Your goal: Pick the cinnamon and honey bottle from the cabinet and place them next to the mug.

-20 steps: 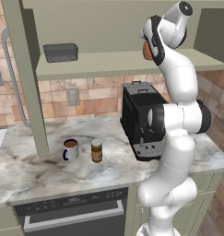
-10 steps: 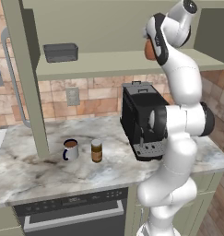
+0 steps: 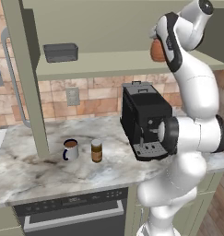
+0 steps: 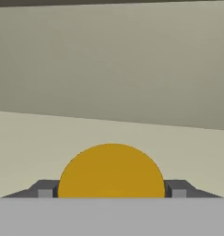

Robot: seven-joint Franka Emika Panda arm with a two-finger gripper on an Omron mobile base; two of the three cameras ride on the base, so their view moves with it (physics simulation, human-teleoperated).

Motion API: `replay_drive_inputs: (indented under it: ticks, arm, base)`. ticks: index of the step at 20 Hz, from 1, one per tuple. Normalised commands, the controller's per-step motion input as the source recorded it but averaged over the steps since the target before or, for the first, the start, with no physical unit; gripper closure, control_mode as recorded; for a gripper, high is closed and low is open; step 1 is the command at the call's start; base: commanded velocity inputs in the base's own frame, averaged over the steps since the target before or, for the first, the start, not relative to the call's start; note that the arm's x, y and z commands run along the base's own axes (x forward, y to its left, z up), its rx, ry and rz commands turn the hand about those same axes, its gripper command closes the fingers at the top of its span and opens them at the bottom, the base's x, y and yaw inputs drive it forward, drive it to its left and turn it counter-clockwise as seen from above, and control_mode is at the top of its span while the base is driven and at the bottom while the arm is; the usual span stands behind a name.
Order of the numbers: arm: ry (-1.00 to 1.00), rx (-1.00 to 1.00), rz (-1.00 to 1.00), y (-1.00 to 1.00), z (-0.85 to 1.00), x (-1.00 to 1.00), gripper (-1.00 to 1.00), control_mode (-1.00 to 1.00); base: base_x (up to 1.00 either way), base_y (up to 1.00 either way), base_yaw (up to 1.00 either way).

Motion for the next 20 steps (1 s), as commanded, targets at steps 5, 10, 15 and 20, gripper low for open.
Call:
replay_drive_inputs:
  ticks: [5, 10, 15, 20]
  arm:
    - [-0.01, 0.00, 0.01, 0.24, 0.00, -0.81, 1.00, -1.00]
    - [0.00, 0.00, 0.08, 0.40, 0.00, -0.76, 1.00, -1.00]
    - [0.00, 0.00, 0.12, 0.55, -0.01, -0.61, 1.00, -1.00]
    - [0.02, 0.00, 0.10, 0.61, -0.05, -0.55, 1.00, -1.00]
  base:
    - [0.00, 0.00, 0.00]
    - [0.00, 0.00, 0.00]
    - [0.00, 0.00, 0.00]
    - [0.00, 0.00, 0.00]
